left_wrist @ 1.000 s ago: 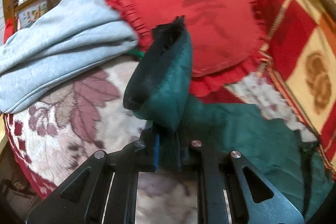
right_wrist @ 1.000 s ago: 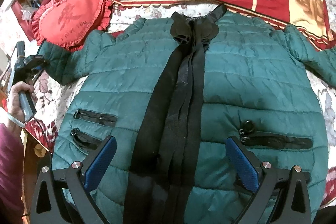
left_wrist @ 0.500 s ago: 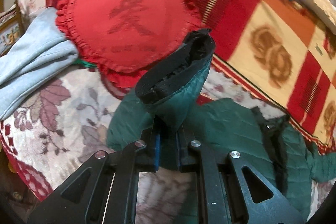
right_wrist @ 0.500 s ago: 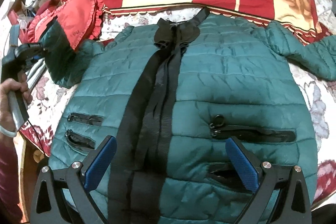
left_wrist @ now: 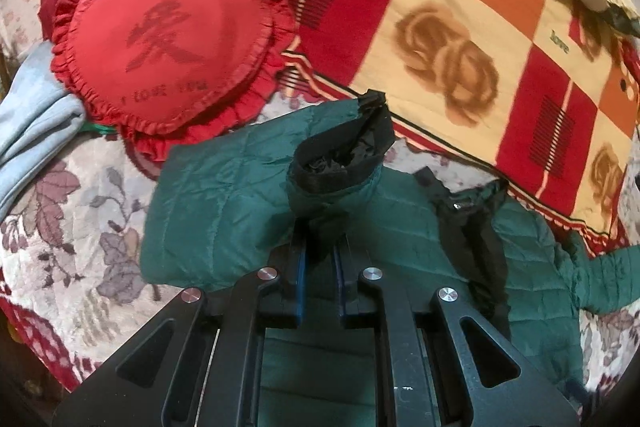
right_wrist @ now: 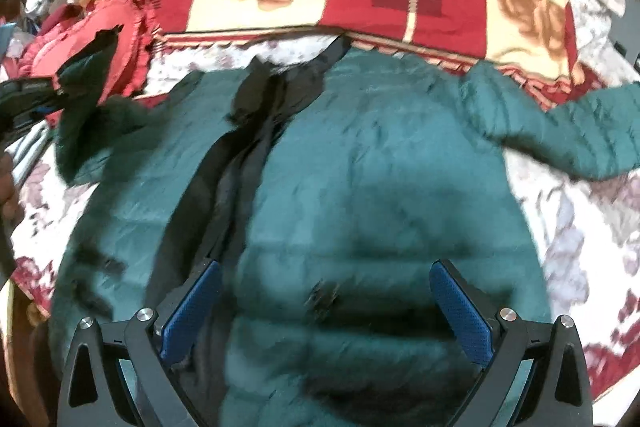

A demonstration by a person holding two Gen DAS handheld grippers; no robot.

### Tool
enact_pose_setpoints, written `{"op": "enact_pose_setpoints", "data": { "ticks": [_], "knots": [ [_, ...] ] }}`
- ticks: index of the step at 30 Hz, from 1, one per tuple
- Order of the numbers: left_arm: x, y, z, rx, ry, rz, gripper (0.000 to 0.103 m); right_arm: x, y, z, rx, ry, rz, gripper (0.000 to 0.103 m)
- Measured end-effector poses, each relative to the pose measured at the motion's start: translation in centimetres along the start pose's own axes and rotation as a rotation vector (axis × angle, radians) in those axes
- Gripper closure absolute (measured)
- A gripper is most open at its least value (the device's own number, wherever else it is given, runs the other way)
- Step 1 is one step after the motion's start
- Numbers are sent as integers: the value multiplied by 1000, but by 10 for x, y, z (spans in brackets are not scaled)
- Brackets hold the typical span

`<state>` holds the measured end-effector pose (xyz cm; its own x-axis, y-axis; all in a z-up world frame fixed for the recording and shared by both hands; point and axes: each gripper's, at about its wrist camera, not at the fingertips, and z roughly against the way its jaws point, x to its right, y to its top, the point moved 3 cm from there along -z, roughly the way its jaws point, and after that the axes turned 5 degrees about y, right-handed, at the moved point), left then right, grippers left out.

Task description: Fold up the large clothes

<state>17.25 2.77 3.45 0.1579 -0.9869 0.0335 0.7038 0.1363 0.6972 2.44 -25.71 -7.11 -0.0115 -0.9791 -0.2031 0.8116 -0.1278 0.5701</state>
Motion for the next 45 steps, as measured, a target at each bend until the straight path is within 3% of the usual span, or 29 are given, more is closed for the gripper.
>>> {"op": "enact_pose_setpoints", "data": {
  "ticks": [10, 27, 31, 36, 39, 44, 45],
  "knots": [
    [41, -13, 1, -28, -40, -69, 93, 32, 26, -35, -11, -42, -36, 0],
    [129, -26, 8, -47, -127, -188, 95, 60, 27, -16, 22, 7, -116, 0],
    [125, -30, 2, -88, -113, -204, 94, 64, 25, -13, 30, 24, -141, 0],
    [106, -48, -21, -202, -93, -254, 94, 60, 24, -11, 28, 53, -156, 0],
    [95, -60, -33, -240, -118, -302, 94, 54, 23, -9, 30, 70, -146, 0],
    [75, -60, -48, -234, -104, -338, 93, 51, 22, -10, 18, 94, -155, 0],
    [72, -59, -50, -238, -109, -348, 81, 51, 22, -11, 16, 96, -157, 0]
  ]
}}
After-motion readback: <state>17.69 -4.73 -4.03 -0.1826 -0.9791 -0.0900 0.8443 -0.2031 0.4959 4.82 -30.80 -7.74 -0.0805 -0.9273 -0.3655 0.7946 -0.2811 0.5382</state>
